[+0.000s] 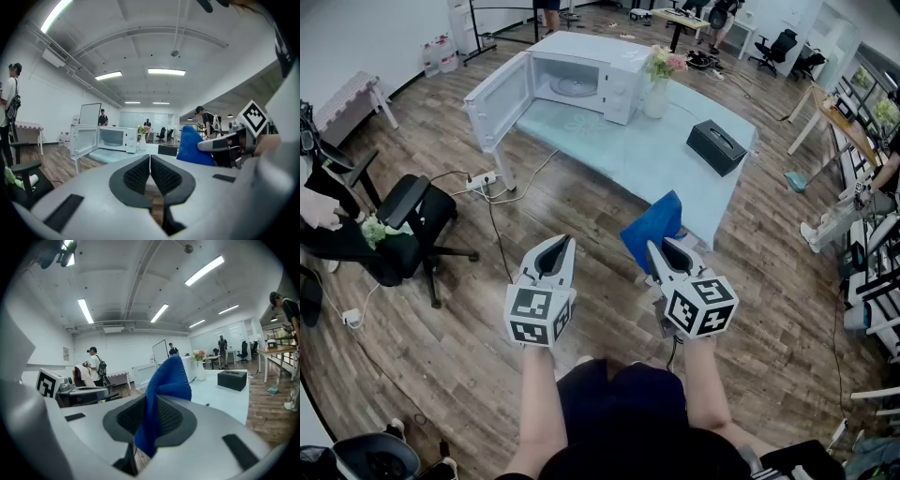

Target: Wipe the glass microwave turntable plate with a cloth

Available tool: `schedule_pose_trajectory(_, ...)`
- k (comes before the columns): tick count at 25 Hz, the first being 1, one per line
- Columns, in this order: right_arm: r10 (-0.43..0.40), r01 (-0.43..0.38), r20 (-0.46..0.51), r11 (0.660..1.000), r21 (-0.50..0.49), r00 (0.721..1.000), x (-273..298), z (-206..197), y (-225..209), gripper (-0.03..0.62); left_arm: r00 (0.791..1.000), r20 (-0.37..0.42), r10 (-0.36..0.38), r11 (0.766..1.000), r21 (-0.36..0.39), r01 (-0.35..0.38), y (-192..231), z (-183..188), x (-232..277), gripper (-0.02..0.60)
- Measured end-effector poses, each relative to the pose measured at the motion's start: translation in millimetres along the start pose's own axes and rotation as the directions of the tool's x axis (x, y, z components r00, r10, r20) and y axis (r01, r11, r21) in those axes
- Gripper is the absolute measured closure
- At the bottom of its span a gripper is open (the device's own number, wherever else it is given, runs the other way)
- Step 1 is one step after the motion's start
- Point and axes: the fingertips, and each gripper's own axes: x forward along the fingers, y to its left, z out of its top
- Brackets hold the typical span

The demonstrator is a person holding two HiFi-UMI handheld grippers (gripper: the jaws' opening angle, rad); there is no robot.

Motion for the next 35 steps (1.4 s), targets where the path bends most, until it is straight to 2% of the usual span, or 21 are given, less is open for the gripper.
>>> schedule_pose_trajectory(10,0.013,-0.013,-0.003,1.000,0.004,1.000,7.3,-4.3,12.1,0.545,1.000,0.005,0.004,1.000,0.001,-0.004,7.9,-2.0,-5.7,0.574)
schedule_pose_trajectory(22,0.049,-0.048,-0.043,0.998,0.030,0.998,30.2,-19.7,26.4,0.545,0.999,-0.040,0.021,0.999,0.028,-0.020,18.5,-19.7,-8.0,0.574)
schedule_pose_trajectory(29,0.099,-0.099,-0.064,0.995,0.004,0.993,77.4,-8.5,23.6,0.545,0.997,-0.062,0.052,0.998,0.028,-0.050,47.6,-21.2,22.5,0.574)
schedule_pose_trajectory(35,0.127,-0.128,-0.082,0.992,-0.005,0.989,133.9,4.3,5.4,0.545,0.995,-0.076,0.067,0.998,0.023,-0.065,83.1,-18.8,72.1,0.574)
